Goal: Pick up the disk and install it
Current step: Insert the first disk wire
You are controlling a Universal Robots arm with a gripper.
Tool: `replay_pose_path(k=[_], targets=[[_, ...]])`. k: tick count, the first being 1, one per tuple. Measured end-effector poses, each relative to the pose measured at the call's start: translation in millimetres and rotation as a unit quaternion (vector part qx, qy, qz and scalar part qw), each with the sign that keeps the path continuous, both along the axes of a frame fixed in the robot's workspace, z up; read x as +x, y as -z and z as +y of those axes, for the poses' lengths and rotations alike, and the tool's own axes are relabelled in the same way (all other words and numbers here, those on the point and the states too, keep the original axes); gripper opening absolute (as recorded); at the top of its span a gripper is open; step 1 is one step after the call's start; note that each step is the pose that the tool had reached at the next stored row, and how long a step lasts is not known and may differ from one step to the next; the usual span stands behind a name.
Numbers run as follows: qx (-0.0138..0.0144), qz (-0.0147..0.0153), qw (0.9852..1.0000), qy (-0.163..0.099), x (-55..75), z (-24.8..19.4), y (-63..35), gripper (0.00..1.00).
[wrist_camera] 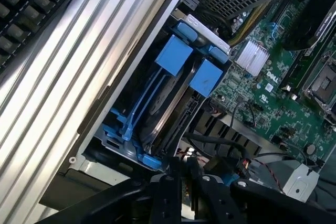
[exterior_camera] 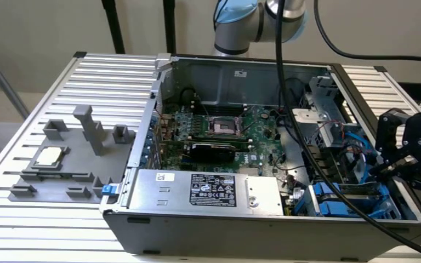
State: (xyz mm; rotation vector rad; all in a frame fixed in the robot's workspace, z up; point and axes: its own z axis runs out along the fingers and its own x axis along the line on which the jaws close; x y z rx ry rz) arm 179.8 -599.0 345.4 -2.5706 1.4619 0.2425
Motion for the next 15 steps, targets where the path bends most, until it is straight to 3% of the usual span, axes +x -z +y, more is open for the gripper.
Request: replay_pose_path(k=[4,10,15], targets=[[-0.0001,-0.0005,1.0,0.0,-6.0,0.2,-0.1,0.17],[0.0,-0.0043,1.0,0.0,-30.4,0.2,-0.2,0.17],[-0.0007,-0.0081,0.9999,0.007,-37.4,0.2,-0.1,0.17]])
